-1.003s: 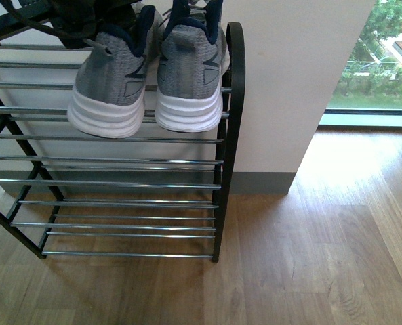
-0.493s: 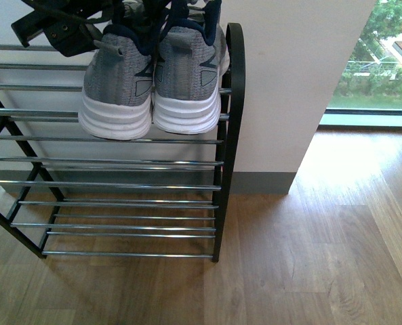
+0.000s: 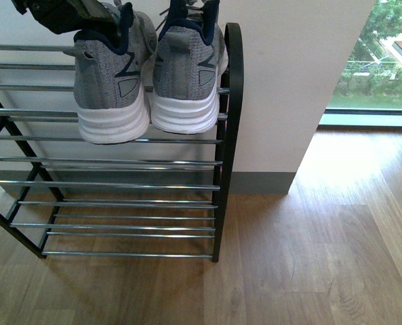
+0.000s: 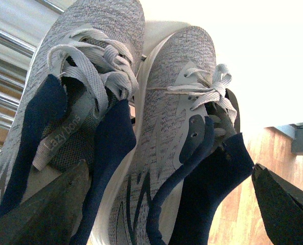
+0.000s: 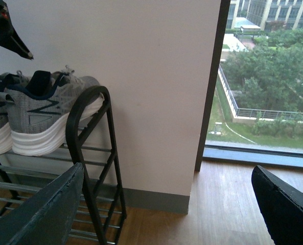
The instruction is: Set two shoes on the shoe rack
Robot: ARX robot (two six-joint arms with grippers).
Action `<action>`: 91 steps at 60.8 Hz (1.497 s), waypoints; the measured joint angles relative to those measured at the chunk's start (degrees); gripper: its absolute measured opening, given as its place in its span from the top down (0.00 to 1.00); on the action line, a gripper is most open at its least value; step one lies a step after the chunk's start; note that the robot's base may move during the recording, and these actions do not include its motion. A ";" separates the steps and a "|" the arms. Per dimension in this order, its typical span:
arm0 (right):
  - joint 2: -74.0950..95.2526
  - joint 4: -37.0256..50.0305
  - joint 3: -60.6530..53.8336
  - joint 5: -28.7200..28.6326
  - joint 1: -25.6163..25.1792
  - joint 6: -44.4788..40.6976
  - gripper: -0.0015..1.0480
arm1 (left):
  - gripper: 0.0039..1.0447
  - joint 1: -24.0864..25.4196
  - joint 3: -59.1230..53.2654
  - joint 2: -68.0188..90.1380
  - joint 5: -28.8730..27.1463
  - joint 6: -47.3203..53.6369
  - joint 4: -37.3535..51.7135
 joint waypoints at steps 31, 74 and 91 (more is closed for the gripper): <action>0.00 0.00 0.00 -0.13 0.00 0.02 0.09 | 0.36 2.23 -34.34 -28.26 -14.93 40.65 42.77; 0.00 0.00 0.00 -0.13 0.00 0.00 0.09 | 0.99 18.91 -66.58 -54.62 1.73 43.41 48.92; 0.00 0.00 0.00 -0.13 0.00 0.00 0.09 | 0.99 24.28 -70.55 -63.10 8.24 43.47 44.30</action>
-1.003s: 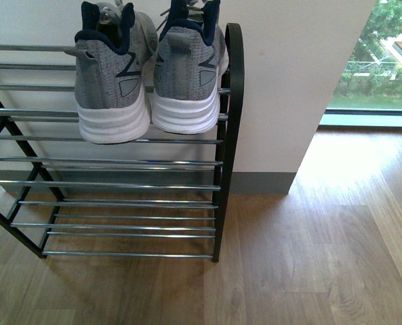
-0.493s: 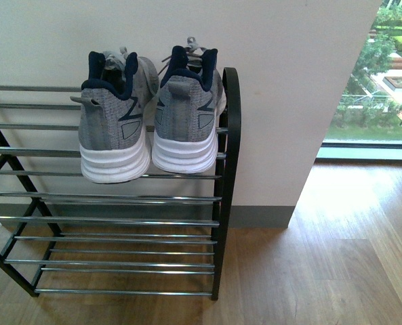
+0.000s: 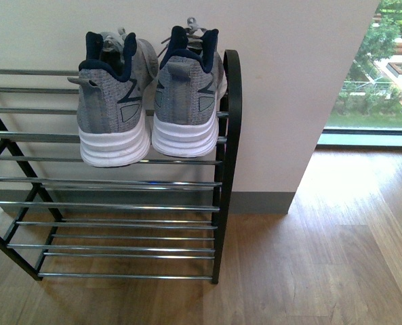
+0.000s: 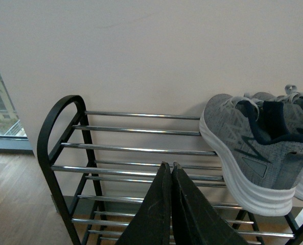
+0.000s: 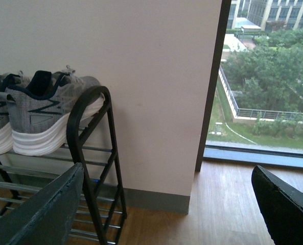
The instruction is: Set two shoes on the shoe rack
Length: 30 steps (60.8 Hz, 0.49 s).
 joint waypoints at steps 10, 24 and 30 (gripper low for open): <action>0.02 0.00 0.00 -0.02 0.00 0.02 0.09 | 0.99 2.36 -1.55 -4.90 0.87 0.02 -3.23; 0.00 0.00 0.00 0.02 0.00 0.04 0.09 | 0.99 2.36 -4.13 -9.66 1.11 0.07 -4.81; 0.00 0.00 0.00 0.02 0.00 0.02 0.09 | 0.99 2.36 -4.15 -12.20 1.11 0.07 -7.10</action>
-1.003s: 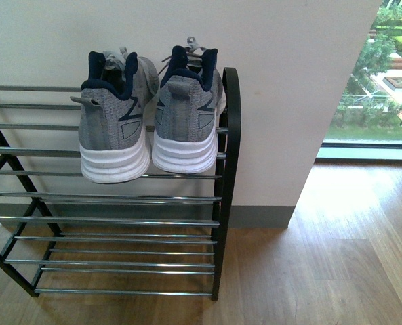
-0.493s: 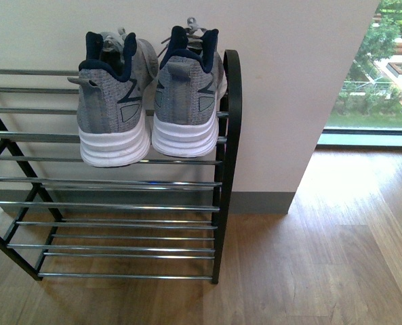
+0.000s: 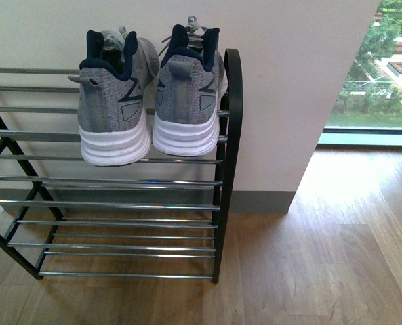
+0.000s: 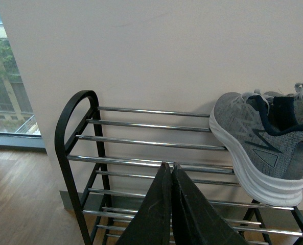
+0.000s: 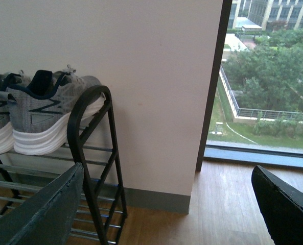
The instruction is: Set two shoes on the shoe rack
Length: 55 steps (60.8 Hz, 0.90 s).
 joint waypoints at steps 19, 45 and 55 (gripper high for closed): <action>0.02 0.00 0.00 -0.02 0.00 0.00 0.09 | 0.99 0.00 0.00 -8.15 0.00 0.00 -7.85; 0.00 0.00 0.00 -0.02 0.00 0.00 0.09 | 0.99 0.00 0.00 -15.12 0.00 0.00 -14.82; 0.00 0.00 0.00 0.00 0.00 0.00 0.09 | 0.99 0.00 0.02 -23.26 0.00 0.02 -24.70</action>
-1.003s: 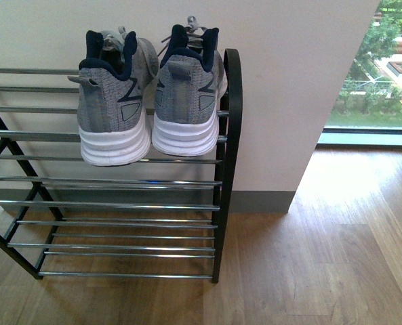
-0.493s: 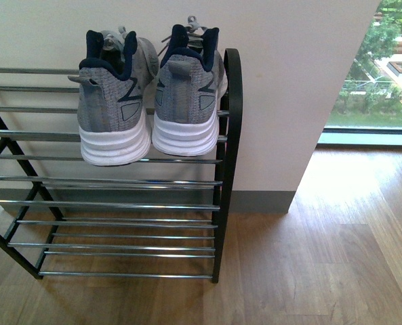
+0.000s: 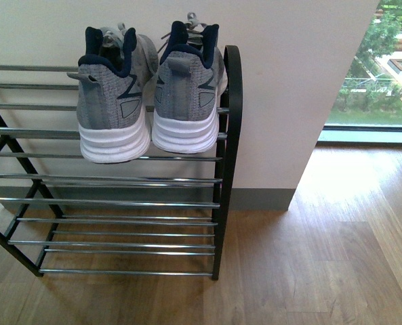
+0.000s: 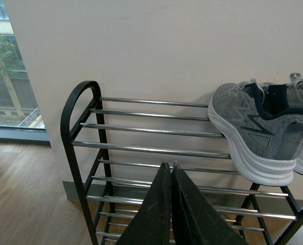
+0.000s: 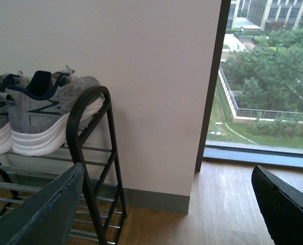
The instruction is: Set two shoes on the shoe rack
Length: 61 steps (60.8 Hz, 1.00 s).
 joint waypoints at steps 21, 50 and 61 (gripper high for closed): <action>0.02 0.00 0.00 -0.04 0.00 0.00 0.09 | 0.88 0.09 0.00 -1.64 0.00 0.00 -0.87; 0.02 0.00 0.00 -0.04 0.00 0.00 0.09 | 0.11 0.09 0.00 -1.66 -0.02 0.02 -0.87; 0.02 0.00 0.00 -0.04 0.00 0.00 0.09 | 0.09 0.09 0.00 -1.66 0.00 0.07 -0.87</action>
